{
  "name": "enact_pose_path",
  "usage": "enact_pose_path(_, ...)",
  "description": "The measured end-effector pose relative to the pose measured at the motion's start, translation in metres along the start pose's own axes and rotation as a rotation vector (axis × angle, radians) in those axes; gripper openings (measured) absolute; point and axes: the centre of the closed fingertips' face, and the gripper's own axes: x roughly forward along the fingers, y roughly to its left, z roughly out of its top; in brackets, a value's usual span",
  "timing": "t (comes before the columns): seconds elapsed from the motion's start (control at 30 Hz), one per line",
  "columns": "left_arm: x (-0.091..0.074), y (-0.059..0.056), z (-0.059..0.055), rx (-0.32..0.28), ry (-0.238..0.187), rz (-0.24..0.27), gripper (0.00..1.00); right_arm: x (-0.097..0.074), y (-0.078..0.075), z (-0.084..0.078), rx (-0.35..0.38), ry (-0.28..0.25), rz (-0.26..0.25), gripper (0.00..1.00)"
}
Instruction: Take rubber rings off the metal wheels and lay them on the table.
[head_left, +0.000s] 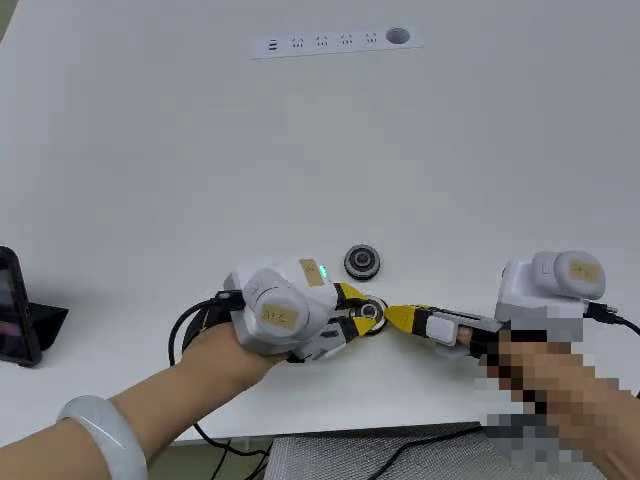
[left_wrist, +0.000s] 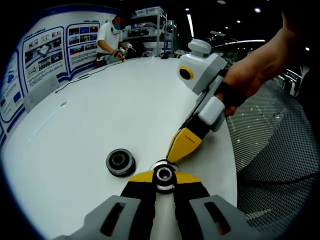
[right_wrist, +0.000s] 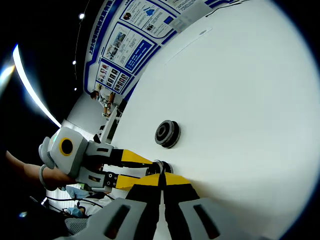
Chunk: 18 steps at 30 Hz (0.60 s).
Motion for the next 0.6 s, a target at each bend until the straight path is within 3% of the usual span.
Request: enact_pose_path(0.6, -0.0013, -0.0009, 0.0012, -0.001, 0.001, 0.0, 0.13, -0.0002, 0.0038, -0.0002, 0.012, 0.01, -0.011, 0.02)
